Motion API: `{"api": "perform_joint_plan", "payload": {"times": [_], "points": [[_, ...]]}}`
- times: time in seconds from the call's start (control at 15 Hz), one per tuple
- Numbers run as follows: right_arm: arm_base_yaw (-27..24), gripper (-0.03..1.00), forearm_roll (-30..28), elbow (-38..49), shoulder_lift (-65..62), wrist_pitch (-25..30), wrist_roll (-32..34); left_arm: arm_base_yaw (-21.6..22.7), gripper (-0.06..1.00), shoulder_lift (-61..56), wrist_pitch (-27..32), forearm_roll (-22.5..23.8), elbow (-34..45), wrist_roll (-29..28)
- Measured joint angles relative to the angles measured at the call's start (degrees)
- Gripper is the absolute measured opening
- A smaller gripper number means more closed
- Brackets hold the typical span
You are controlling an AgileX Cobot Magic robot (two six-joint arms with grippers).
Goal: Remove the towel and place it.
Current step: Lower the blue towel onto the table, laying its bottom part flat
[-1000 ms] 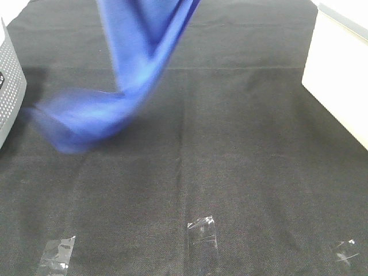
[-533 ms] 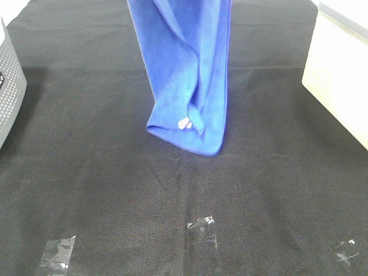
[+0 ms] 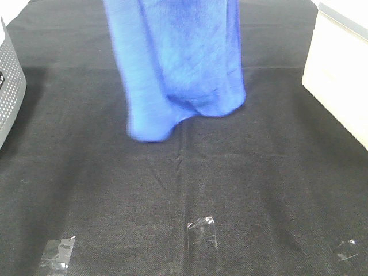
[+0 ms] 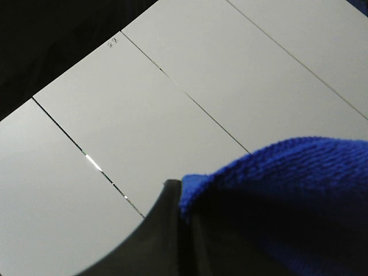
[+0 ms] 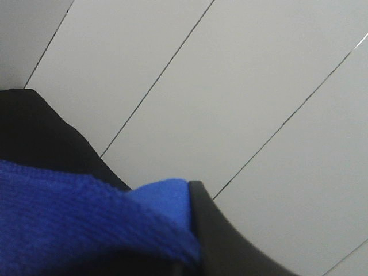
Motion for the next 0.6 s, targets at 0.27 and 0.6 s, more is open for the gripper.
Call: {"api": "perform_joint_plan", "payload": {"times": [0.27, 0.6], "points": [[-1.09, 0.0, -2.98, 0.0, 2.75, -7.68, 4.01, 0.17, 0.0, 6.99, -0.17, -1.09, -8.19, 5.39], [-7.45, 0.0, -2.64, -1.49, 10.49, -24.29, 5.27, 0.86, 0.0, 22.17, -0.17, -1.38, -26.93, 8.59]]}}
